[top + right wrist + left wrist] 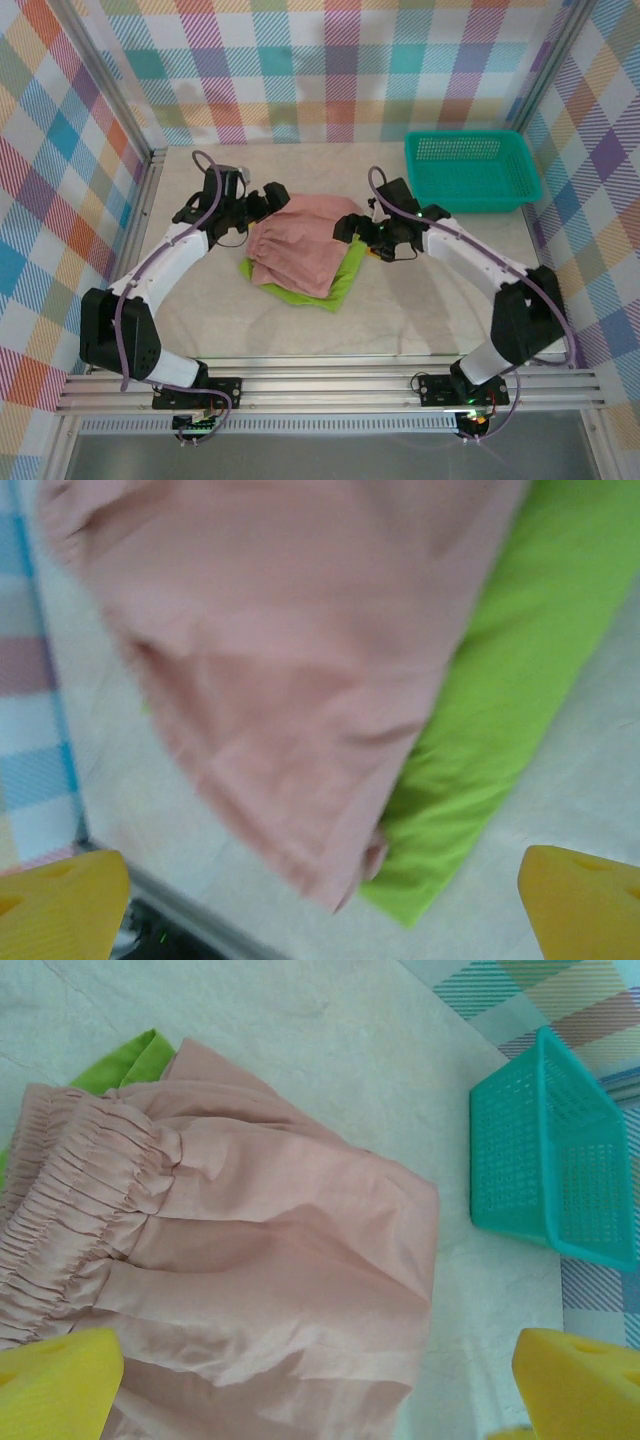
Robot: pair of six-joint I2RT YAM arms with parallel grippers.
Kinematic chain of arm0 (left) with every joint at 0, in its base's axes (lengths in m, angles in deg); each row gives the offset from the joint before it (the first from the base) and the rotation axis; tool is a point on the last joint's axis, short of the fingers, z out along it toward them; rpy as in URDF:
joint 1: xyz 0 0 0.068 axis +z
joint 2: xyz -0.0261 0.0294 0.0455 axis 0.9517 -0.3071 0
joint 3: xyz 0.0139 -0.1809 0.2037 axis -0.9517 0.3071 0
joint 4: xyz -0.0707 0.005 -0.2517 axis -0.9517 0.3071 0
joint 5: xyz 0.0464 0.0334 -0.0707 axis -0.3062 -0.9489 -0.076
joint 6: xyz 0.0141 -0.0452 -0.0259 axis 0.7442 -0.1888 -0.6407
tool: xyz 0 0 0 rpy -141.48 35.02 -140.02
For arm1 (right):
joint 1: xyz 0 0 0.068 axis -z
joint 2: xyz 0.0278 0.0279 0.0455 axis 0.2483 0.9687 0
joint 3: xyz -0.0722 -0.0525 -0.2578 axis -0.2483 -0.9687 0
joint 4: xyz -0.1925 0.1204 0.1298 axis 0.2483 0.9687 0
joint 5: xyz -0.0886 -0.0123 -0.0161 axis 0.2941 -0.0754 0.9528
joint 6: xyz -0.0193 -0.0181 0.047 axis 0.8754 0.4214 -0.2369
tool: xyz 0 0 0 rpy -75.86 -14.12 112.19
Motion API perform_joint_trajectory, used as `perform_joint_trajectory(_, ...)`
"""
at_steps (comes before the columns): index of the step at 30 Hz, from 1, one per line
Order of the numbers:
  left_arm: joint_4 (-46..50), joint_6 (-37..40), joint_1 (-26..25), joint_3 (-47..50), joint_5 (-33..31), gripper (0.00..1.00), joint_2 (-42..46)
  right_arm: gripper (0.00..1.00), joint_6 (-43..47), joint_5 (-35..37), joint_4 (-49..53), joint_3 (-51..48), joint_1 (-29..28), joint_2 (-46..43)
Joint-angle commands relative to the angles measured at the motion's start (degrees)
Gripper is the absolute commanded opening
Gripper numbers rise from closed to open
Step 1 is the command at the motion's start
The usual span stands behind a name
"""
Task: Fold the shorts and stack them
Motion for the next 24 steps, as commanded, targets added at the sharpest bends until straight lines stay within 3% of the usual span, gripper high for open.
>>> perform_joint_trajectory(1, 2.3, 1.0, 0.4, 0.5, -0.3, 1.00, 2.0, 0.99, 0.8, 3.3, 1.5, 2.5, 0.0, 6.4)
perform_joint_trajectory(7, 2.4, 1.4, 0.4, 3.4, -0.7, 1.00, 4.7, 0.97, 0.7, 2.0, -0.8, 5.1, 0.6, 15.2)
perform_joint_trajectory(15, 2.9, 1.8, 0.4, 5.2, -2.6, 1.00, 5.9, 0.67, -3.3, -4.4, -7.9, 11.1, -0.7, 23.2)
perform_joint_trajectory(20, 3.5, 2.3, 0.7, 5.1, -4.5, 1.00, 5.3, 0.55, -7.9, -6.2, -10.3, 20.8, -2.5, 31.1)
perform_joint_trajectory(24, 3.0, 2.1, 1.0, 5.7, -5.5, 1.00, 5.2, 0.52, -8.1, -7.6, -8.6, 34.6, -3.7, 40.4)
